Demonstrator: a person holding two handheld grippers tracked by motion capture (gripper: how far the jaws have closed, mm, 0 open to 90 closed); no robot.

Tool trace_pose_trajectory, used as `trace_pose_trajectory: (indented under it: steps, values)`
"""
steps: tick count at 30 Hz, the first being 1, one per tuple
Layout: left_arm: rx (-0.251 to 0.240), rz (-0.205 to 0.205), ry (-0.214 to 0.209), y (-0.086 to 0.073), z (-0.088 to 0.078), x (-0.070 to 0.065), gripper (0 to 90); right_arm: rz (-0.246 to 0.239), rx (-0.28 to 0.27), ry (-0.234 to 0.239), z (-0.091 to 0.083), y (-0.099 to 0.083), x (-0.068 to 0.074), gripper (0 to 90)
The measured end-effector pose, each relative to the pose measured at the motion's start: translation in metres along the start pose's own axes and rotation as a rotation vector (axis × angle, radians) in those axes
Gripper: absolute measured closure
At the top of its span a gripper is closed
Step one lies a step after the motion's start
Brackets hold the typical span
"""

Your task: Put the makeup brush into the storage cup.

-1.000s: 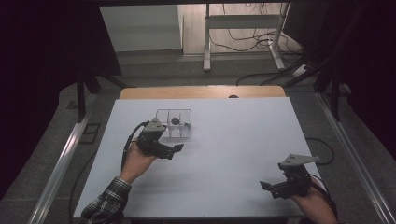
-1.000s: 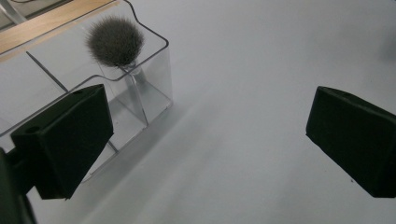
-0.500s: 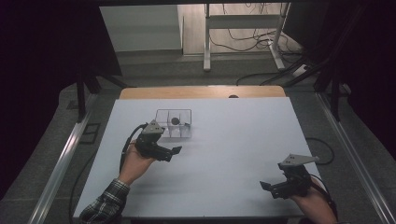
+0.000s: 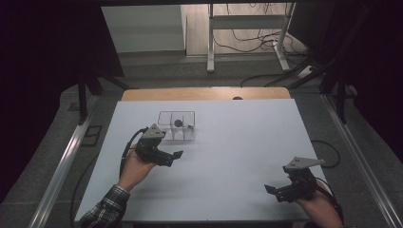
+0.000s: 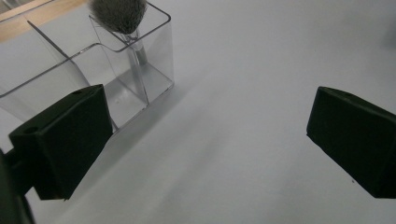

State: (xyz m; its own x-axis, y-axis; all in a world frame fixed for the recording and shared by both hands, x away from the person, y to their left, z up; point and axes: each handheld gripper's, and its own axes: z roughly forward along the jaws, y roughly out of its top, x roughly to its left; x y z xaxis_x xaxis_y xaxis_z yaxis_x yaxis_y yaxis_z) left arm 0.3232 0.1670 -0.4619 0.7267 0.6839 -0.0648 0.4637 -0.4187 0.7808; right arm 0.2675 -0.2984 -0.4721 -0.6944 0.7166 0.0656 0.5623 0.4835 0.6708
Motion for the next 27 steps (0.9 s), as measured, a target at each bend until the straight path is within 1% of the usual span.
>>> trace_pose_trajectory:
  steps: [8, 15, 27]
  values:
    - [-0.005, -0.004, -0.004, -0.004, -0.004, -0.002, 0.6, -0.002, 0.003, 0.002, 0.0, 0.0, 0.0, 0.0]
    - [0.0, -0.002, -0.004, -0.008, -0.009, -0.004, 0.0, -0.005, 0.003, 0.0, 0.0, 0.0, 0.0, 0.0]
    - [0.0, 0.002, 0.012, -0.014, -0.018, -0.009, 0.0, -0.005, 0.0, 0.002, -0.001, 0.0, 0.0, 0.0]
